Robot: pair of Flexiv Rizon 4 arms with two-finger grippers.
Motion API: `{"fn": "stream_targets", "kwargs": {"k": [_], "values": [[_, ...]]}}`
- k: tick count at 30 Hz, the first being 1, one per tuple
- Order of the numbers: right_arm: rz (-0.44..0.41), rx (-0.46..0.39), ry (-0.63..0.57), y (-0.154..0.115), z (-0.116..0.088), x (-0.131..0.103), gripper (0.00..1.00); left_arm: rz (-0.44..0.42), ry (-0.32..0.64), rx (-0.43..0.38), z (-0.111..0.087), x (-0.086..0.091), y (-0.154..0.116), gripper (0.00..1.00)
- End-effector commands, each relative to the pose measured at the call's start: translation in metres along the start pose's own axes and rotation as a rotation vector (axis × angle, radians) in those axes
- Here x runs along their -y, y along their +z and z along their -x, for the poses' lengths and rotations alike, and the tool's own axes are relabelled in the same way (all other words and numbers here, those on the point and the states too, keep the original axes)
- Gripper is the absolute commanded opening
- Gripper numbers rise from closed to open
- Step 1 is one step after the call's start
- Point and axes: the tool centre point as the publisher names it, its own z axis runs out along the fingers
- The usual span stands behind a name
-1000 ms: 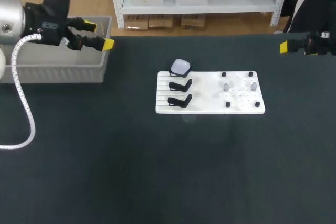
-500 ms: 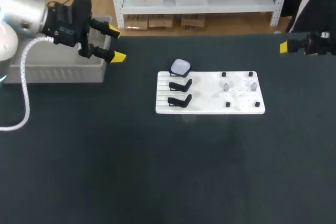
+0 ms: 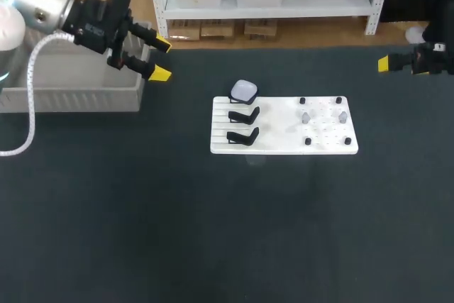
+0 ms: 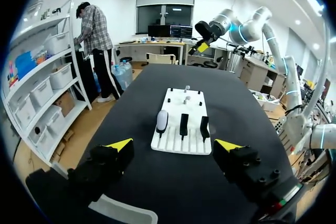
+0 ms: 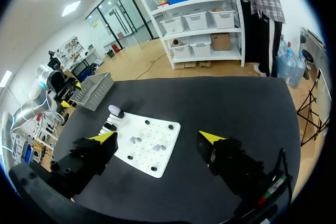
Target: Pick up each earbud case from the left stands, insert the matching earbuds, close the lid, and place the case in the box.
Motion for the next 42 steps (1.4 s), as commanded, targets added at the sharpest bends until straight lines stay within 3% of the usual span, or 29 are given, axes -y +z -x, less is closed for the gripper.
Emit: {"fn": "stream_targets", "kwargs": {"k": [1, 7, 17, 27, 31, 42], "values": [[-0.001, 0.000, 0.000, 0.000, 0.000, 0.000, 1.00, -0.003, 0.007, 0.004, -0.002, -0.003, 0.002, 1.00], [-0.001, 0.000, 0.000, 0.000, 0.000, 0.000, 1.00, 0.038, 0.025, 0.023, 0.000, -0.014, 0.025, 1.00], [-0.001, 0.000, 0.000, 0.000, 0.000, 0.000, 1.00, -0.027, 0.065, 0.012, 0.005, -0.034, 0.062, 1.00], [-0.001, 0.000, 0.000, 0.000, 0.000, 0.000, 1.00, -0.061, 0.079, 0.002, -0.009, -0.053, 0.081, 1.00], [-0.001, 0.000, 0.000, 0.000, 0.000, 0.000, 1.00, -0.062, 0.083, 0.021, -0.008, -0.053, 0.089, 1.00], [-0.001, 0.000, 0.000, 0.000, 0.000, 0.000, 1.00, -0.086, 0.106, 0.013, -0.017, -0.033, 0.122, 1.00]]}}
